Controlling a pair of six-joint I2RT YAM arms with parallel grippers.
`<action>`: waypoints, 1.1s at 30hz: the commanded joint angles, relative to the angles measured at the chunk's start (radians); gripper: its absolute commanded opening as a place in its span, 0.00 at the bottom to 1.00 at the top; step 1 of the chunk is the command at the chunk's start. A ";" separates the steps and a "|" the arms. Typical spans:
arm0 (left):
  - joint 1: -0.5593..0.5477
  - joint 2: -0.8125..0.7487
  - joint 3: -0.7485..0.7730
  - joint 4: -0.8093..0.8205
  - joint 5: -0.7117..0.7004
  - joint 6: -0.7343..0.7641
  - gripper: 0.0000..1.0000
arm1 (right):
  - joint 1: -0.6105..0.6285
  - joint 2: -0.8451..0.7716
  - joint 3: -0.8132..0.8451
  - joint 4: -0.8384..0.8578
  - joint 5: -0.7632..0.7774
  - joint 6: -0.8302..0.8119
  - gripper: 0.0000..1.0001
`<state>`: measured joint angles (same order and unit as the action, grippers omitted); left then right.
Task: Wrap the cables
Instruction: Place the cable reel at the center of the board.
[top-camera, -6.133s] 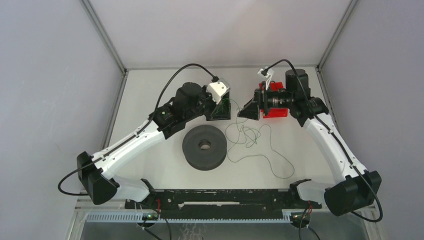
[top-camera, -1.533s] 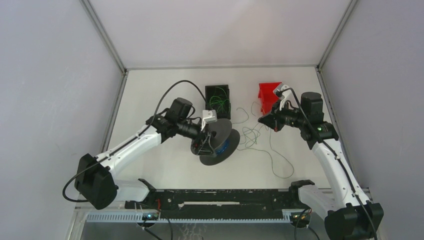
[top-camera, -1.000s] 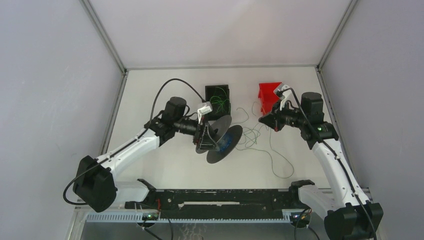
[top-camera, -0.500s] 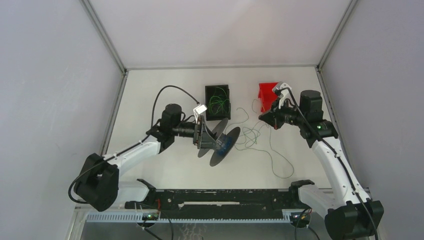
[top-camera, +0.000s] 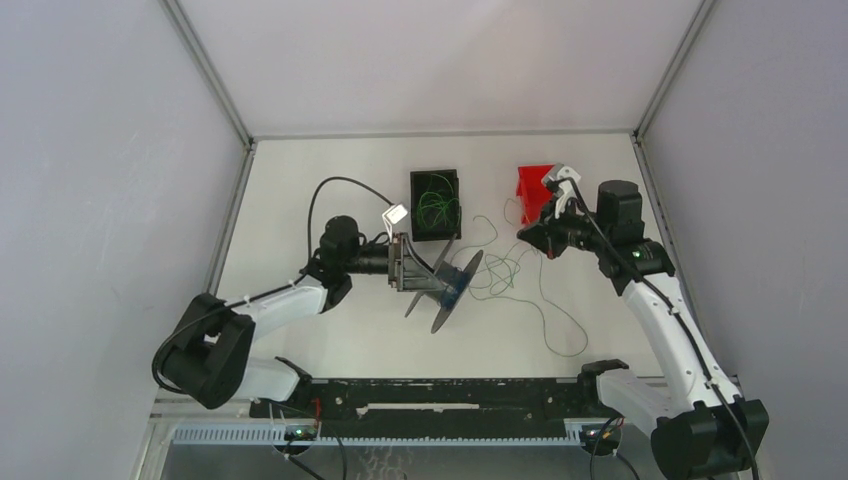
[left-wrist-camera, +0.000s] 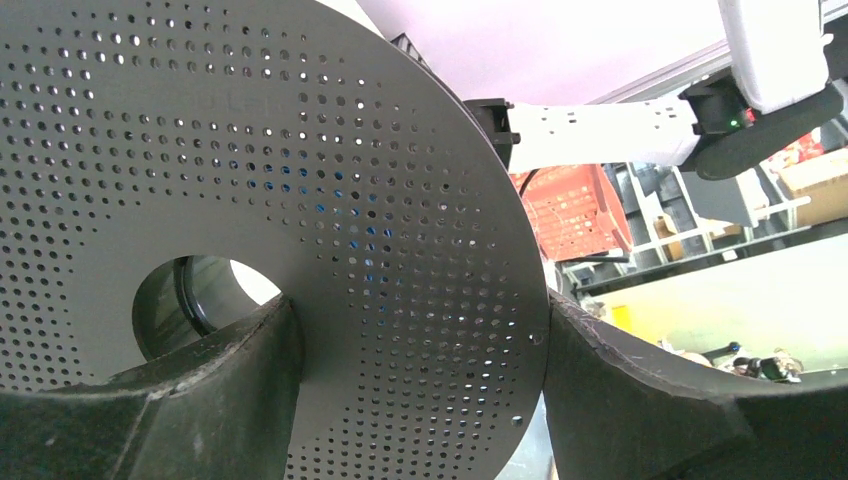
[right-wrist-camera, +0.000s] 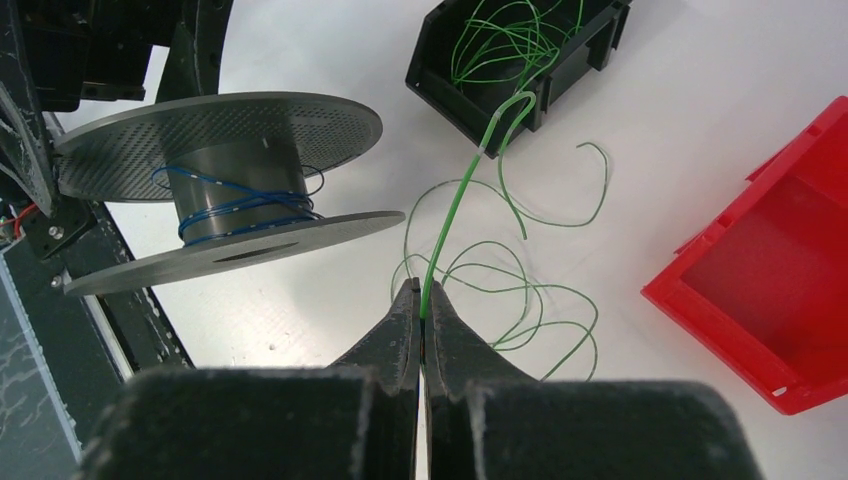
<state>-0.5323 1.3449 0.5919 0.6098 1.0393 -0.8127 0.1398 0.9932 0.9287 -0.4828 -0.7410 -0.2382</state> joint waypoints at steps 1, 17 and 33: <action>0.020 0.008 -0.027 0.207 -0.002 -0.110 0.28 | 0.033 -0.015 0.030 0.010 0.032 -0.069 0.00; 0.085 0.154 -0.068 0.468 -0.012 -0.327 0.27 | 0.134 0.041 0.097 -0.038 0.121 -0.149 0.00; 0.130 0.232 -0.083 0.466 -0.006 -0.336 0.34 | 0.167 0.058 0.100 -0.045 0.155 -0.172 0.00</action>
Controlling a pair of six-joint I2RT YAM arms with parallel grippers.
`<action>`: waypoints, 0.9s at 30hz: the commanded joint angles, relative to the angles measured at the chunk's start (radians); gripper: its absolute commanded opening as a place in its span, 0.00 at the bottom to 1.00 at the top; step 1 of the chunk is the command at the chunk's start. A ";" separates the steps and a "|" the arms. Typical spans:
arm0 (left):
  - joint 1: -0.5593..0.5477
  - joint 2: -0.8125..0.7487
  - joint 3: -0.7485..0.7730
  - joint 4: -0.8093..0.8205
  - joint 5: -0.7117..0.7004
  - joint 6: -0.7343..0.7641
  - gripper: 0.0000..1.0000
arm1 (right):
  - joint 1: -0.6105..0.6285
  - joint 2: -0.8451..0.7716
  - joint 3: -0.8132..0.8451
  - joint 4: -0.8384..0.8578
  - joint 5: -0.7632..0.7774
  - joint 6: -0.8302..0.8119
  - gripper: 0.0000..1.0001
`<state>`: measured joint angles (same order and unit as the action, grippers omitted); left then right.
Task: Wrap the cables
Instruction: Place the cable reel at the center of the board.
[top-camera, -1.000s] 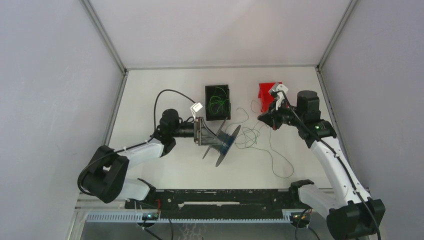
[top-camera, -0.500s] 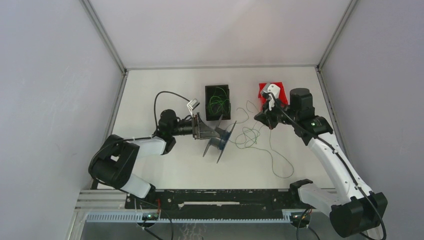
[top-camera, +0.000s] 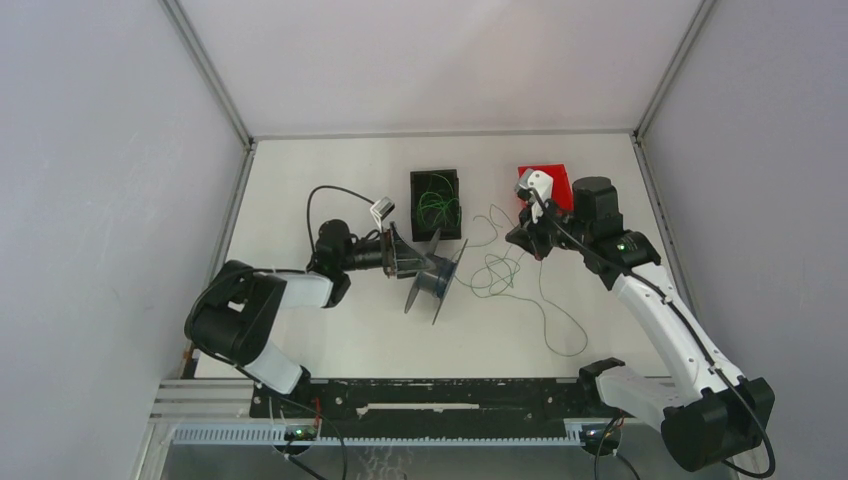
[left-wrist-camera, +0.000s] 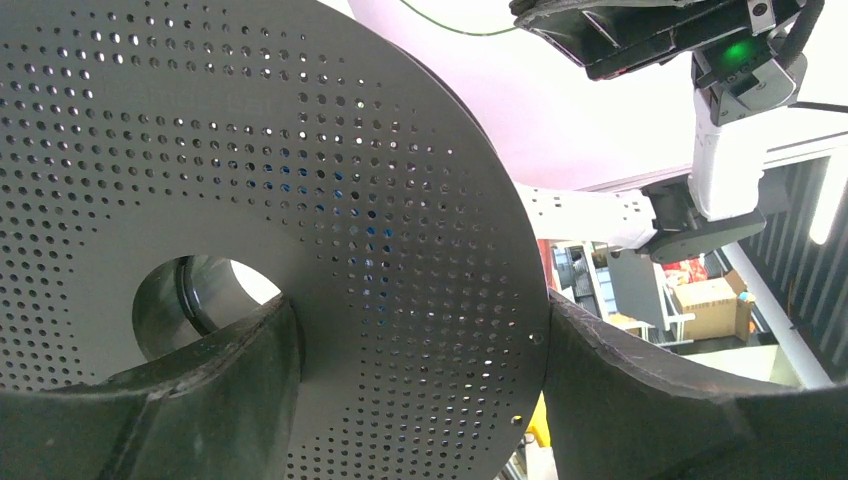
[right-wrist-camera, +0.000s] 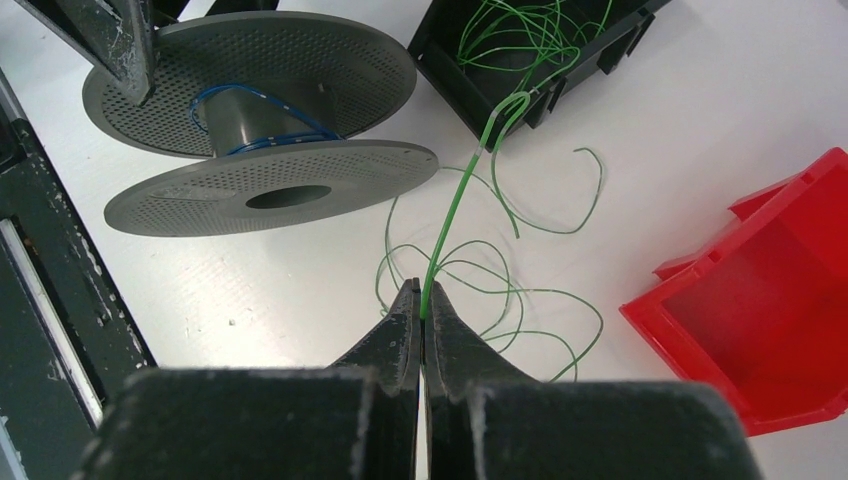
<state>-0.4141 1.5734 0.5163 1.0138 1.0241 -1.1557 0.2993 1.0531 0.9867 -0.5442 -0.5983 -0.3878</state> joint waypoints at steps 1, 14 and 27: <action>0.012 0.006 -0.007 0.048 0.010 0.012 0.35 | 0.008 -0.002 0.043 0.017 0.012 -0.022 0.00; 0.037 -0.006 0.021 -0.121 0.030 0.119 0.62 | 0.015 0.001 0.056 0.017 0.022 -0.037 0.00; 0.052 -0.052 0.066 -0.353 0.031 0.267 0.83 | 0.033 0.008 0.058 0.011 0.020 -0.039 0.00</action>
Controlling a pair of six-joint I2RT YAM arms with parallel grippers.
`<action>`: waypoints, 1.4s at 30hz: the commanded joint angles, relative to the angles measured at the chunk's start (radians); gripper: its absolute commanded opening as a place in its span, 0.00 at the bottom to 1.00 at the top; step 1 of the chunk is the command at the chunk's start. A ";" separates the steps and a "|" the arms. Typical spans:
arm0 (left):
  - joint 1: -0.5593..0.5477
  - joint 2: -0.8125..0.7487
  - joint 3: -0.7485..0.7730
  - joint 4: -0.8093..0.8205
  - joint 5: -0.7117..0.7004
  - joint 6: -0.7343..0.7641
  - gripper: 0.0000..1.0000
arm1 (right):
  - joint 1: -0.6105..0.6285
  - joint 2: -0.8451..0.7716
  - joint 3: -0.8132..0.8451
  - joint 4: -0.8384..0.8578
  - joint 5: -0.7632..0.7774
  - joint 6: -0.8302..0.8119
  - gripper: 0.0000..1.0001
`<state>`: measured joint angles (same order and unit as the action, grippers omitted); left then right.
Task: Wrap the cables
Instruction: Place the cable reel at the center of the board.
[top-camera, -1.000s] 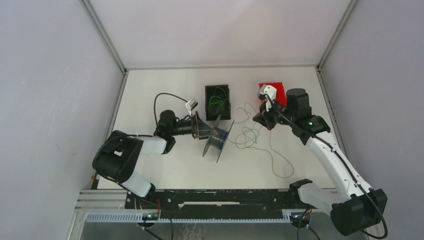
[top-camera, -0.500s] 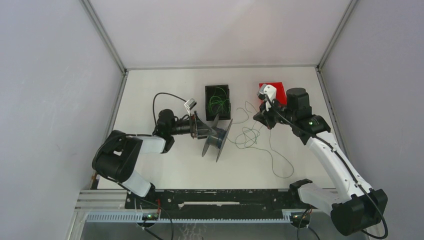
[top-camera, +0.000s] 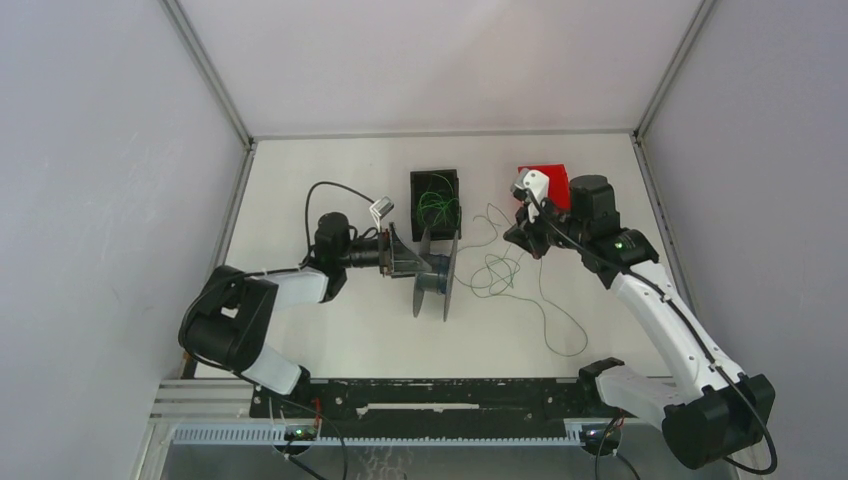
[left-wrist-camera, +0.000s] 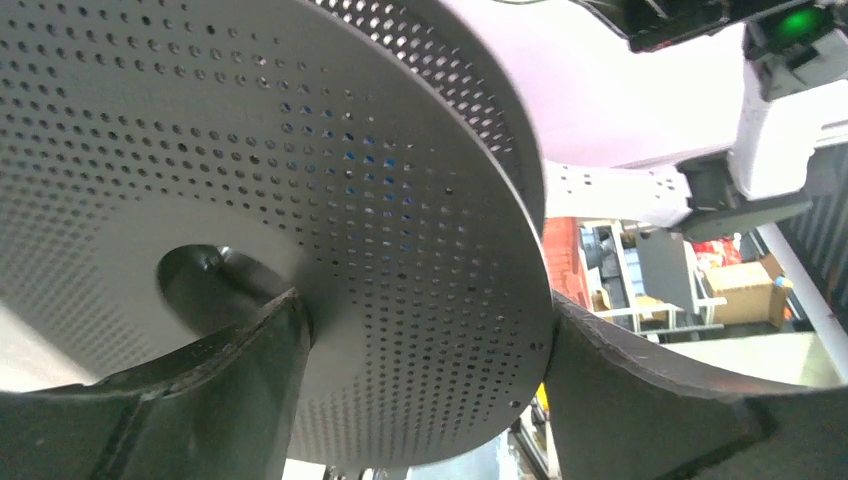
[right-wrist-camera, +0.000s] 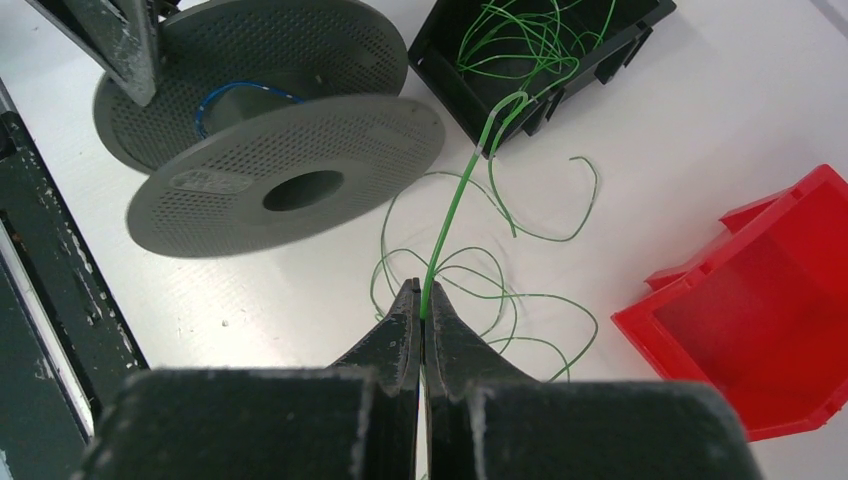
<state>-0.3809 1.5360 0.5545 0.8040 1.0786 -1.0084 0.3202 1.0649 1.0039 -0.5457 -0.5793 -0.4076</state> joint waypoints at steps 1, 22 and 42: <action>0.020 -0.019 0.032 -0.155 -0.023 0.128 0.84 | 0.015 -0.002 0.039 0.012 0.001 -0.020 0.00; 0.019 -0.182 0.219 -0.734 -0.124 0.592 0.89 | 0.109 0.089 0.165 -0.004 -0.113 -0.093 0.00; -0.038 -0.346 0.322 -0.951 -0.271 1.019 0.92 | 0.239 0.331 0.415 -0.330 -0.262 -0.453 0.00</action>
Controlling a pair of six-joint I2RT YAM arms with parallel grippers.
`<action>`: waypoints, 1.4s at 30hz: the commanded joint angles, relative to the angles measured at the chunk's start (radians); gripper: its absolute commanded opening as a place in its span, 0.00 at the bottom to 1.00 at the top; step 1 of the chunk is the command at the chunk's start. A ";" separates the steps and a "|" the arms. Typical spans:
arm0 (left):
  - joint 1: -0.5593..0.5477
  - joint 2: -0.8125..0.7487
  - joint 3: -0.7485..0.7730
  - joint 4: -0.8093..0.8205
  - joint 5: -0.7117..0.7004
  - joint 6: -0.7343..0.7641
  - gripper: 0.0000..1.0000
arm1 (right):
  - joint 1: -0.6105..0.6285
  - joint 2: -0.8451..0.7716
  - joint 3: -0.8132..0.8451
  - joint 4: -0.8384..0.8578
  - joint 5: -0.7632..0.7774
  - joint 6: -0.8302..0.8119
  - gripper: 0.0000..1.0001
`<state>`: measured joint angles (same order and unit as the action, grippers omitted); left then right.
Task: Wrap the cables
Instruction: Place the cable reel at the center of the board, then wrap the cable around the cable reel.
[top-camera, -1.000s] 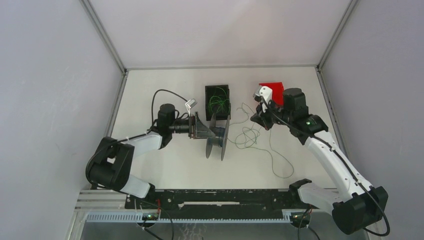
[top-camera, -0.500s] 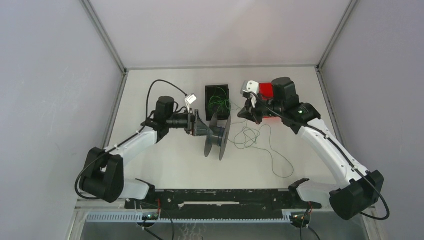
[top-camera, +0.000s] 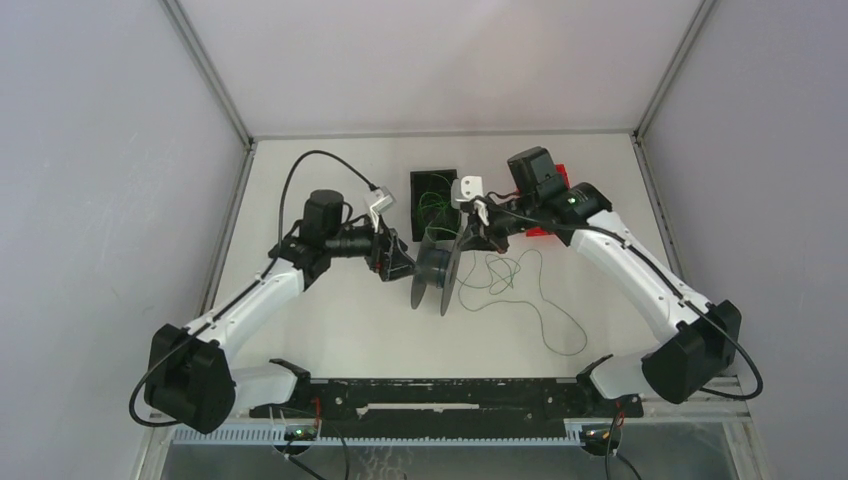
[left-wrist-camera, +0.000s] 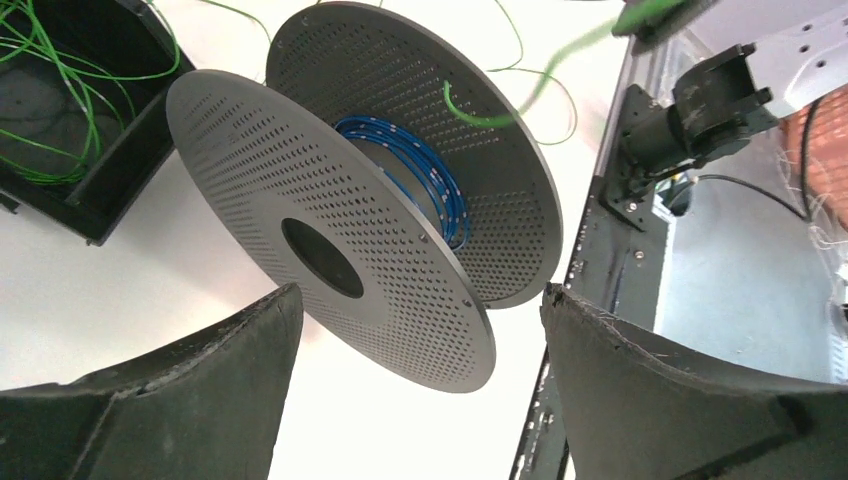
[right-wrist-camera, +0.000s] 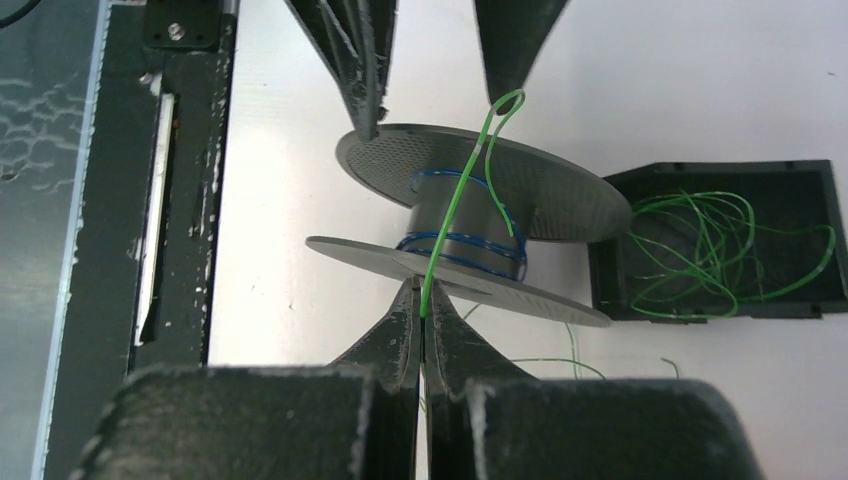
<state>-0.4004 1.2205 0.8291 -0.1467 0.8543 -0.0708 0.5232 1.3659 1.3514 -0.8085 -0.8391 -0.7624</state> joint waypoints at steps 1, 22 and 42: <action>-0.029 -0.035 0.047 0.001 -0.056 0.089 0.92 | 0.040 0.042 0.079 -0.079 0.006 -0.108 0.00; -0.114 -0.068 -0.025 0.063 -0.329 0.155 0.77 | 0.043 0.136 0.073 -0.078 0.013 -0.062 0.00; -0.113 -0.087 -0.014 0.060 -0.237 0.249 0.87 | 0.011 0.126 0.029 0.019 -0.024 0.035 0.00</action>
<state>-0.5102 1.1595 0.8162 -0.1658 0.5594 0.1669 0.5407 1.5097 1.3937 -0.8444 -0.8051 -0.7544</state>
